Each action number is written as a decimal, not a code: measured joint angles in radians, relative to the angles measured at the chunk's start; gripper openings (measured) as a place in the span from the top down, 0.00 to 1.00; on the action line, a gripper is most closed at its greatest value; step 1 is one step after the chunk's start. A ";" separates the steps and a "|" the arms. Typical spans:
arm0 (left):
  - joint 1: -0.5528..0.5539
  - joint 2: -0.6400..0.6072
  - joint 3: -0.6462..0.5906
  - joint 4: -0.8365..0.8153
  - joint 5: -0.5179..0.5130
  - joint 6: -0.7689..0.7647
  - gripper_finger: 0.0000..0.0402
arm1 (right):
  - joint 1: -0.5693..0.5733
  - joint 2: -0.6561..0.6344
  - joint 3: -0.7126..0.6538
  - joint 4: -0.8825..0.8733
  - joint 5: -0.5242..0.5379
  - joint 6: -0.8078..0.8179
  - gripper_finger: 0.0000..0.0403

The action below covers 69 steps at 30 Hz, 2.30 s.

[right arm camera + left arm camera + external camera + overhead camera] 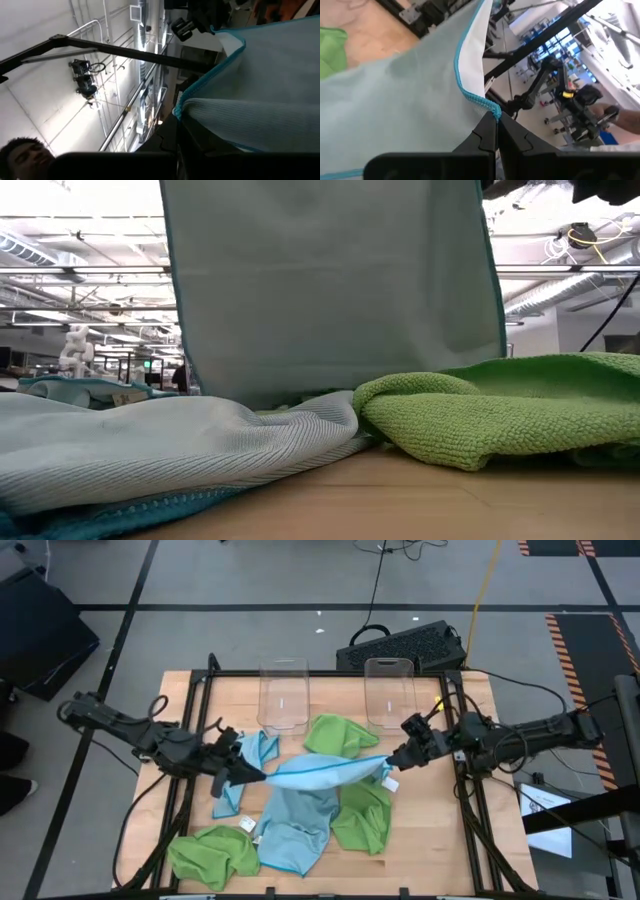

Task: Fold microfiber towels
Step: Fold the right blue microfiber towel

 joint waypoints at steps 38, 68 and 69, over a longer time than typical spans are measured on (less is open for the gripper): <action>-0.290 0.080 0.000 -0.075 -0.089 -0.278 0.98 | 0.451 0.244 0.000 0.058 0.251 0.094 1.00; -0.425 0.407 0.000 0.386 -0.111 -0.409 0.98 | 0.620 0.244 0.000 -0.075 0.000 0.542 1.00; -0.424 0.416 0.000 0.416 -0.110 -0.396 0.98 | 0.627 0.244 0.000 -0.076 -0.018 0.561 1.00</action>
